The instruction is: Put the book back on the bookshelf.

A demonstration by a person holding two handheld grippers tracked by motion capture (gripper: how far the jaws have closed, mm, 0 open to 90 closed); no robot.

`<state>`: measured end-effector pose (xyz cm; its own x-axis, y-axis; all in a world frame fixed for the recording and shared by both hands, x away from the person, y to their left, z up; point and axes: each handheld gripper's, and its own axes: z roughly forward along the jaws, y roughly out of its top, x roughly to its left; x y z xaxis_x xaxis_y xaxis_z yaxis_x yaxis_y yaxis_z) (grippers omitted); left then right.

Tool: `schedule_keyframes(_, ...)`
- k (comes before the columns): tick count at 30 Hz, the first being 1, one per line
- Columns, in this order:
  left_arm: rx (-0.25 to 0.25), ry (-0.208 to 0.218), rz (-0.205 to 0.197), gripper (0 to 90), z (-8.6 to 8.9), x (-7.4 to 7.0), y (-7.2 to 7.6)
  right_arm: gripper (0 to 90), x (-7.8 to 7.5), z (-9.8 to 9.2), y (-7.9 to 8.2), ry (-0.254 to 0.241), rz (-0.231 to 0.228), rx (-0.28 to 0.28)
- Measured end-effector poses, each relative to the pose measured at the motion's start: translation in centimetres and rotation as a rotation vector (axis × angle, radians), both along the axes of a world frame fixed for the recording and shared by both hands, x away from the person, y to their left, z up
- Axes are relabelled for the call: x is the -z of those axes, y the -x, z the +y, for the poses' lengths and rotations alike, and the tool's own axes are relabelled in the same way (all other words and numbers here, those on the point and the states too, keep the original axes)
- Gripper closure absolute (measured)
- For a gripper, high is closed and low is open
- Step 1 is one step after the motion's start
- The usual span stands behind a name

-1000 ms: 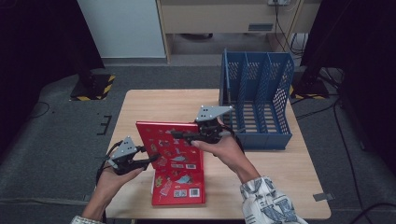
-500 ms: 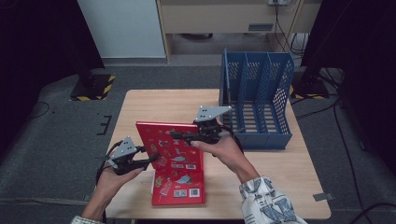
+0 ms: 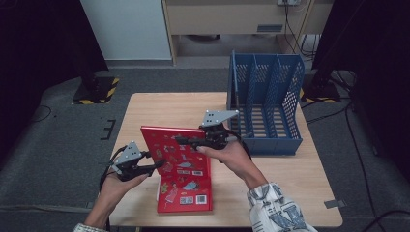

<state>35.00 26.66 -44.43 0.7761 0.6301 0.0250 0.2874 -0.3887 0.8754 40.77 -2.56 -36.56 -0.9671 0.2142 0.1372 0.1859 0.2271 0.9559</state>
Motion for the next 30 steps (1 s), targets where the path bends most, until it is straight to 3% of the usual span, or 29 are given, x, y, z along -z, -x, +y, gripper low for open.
schedule_keyframes(6, -0.025, 0.0, 0.005, 46.4, 0.0, 0.2, -0.1, 79.4, 0.2, -0.2, 0.1, -0.014, 0.005, 0.005)
schedule_keyframes(14, -0.074, 0.004, 0.024, 32.1, 0.6, 0.5, -0.3, 79.7, 0.3, -0.6, 0.1, -0.023, 0.016, 0.048)
schedule_keyframes(21, -0.145, -0.009, 0.061, 13.1, 1.1, 1.2, -0.7, 79.9, 0.2, -1.7, 0.1, -0.031, 0.013, 0.114)
schedule_keyframes(30, -0.187, -0.03, 0.108, 3.6, 1.4, 2.5, -1.2, 79.9, -0.3, -3.1, 0.2, -0.021, -0.002, 0.195)
